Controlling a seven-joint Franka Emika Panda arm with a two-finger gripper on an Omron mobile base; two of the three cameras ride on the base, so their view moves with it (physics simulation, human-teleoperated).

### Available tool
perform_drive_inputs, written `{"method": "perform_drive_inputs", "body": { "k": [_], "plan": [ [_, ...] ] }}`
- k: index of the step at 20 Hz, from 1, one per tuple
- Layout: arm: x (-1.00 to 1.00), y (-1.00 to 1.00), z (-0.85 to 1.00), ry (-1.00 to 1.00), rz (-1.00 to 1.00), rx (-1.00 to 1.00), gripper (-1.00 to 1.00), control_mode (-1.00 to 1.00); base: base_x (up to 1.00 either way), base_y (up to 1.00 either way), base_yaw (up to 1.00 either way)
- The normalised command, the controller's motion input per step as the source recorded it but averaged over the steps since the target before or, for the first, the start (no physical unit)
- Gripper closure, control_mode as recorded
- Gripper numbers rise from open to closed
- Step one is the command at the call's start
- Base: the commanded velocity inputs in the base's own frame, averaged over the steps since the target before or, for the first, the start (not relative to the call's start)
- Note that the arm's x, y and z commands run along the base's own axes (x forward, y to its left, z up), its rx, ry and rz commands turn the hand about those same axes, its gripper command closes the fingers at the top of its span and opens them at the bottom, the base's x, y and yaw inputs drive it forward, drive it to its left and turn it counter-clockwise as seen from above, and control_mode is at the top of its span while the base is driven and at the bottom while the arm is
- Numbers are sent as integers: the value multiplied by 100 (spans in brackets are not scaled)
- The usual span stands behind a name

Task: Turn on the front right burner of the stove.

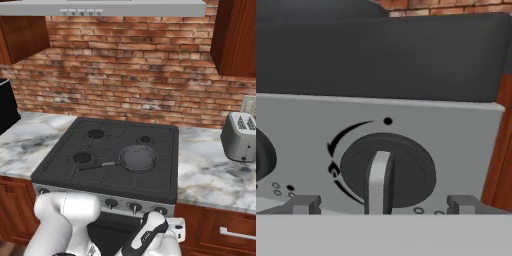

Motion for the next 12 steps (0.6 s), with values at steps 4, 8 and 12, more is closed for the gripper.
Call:
{"method": "perform_drive_inputs", "body": {
  "k": [4,8,12],
  "plan": [
    [13,-14,-7,0,0,0,-100,-100,0,0,0],
    [11,-7,-9,0,0,0,-100,-100,0,0,0],
    [12,0,-4,0,0,0,100,-100,0,0,0]
  ]
}}
